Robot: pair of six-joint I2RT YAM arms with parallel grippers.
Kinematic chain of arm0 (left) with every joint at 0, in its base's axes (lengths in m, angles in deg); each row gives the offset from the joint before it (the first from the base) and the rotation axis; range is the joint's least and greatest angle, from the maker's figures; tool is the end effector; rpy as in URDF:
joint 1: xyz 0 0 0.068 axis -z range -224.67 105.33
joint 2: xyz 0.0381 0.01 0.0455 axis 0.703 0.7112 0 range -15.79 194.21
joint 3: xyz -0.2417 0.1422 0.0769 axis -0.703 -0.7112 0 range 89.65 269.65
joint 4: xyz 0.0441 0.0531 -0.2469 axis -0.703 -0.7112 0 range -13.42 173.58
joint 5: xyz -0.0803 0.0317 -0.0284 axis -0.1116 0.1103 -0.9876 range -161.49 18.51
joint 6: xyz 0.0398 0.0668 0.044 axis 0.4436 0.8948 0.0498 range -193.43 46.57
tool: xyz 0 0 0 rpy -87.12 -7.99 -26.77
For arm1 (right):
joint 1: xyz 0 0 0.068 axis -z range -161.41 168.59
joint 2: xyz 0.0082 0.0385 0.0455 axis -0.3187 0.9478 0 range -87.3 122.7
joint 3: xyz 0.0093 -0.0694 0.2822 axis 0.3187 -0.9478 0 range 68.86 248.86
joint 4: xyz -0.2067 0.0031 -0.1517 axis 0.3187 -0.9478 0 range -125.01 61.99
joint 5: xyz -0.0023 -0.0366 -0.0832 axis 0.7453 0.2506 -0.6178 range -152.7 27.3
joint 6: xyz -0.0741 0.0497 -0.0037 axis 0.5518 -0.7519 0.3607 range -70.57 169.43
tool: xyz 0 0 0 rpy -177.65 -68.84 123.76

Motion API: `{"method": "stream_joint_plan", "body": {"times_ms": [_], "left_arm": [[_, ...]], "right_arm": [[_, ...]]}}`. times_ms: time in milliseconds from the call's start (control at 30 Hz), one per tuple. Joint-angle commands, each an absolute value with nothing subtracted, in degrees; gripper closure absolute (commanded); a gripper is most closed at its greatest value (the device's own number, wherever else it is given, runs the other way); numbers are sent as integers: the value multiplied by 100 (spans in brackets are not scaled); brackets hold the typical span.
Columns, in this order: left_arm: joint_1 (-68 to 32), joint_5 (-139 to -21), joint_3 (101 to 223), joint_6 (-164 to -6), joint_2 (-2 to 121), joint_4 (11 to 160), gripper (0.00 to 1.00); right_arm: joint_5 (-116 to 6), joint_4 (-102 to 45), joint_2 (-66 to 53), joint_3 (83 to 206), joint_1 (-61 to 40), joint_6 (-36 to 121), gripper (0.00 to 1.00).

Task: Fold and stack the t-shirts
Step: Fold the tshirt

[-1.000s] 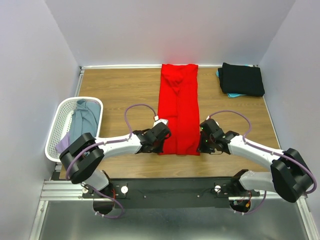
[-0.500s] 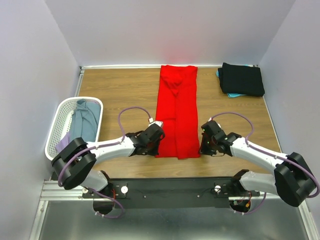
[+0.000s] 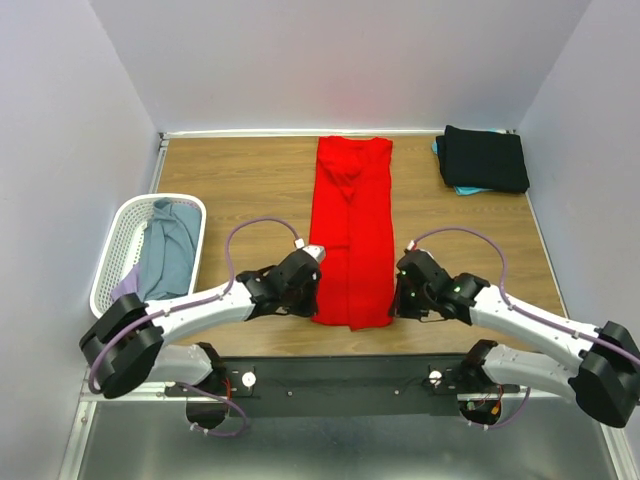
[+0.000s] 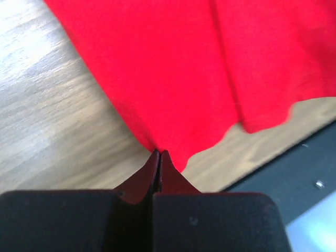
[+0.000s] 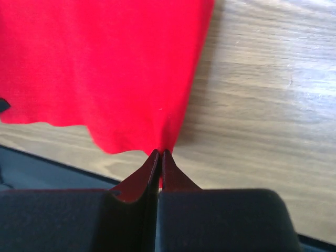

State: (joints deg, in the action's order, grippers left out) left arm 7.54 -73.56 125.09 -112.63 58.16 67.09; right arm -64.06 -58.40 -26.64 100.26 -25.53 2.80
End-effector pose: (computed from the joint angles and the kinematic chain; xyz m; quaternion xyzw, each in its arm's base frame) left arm 0.1538 -0.2032 0.1570 0.1134 0.9468 -0.2272 0.1976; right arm 0.1432 0.1362 0.1625 0.0242 0.9648 0.1781 0.1920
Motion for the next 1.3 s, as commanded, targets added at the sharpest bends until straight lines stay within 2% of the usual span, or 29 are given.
{"method": "stream_joint_plan", "body": {"times_ms": [0,100,400,900,1033,1267], "left_arm": [[772,-7326,12831,-11237,5487,6320,100],[535,-7228,13208,-11062,5610,6284,100],[-634,-7316,14589,-10578,6601,6750,100],[-1531,-7333,16373,-10657,8404,7286,100],[-1593,-7377,16436,-10674,8677,7251,100],[-1593,-7650,16181,-10876,8844,7400,100]], "right_arm": [[-6786,-6290,-2798,10462,-2676,38,90],[-7357,-6316,-2614,10953,-2668,126,90],[-8650,-6088,-452,13045,-2396,820,87],[-8177,-5165,1508,14707,-954,1620,89],[-7897,-5156,1579,14682,-866,1665,78],[-7615,-5016,1219,13690,-866,1322,56]]}}
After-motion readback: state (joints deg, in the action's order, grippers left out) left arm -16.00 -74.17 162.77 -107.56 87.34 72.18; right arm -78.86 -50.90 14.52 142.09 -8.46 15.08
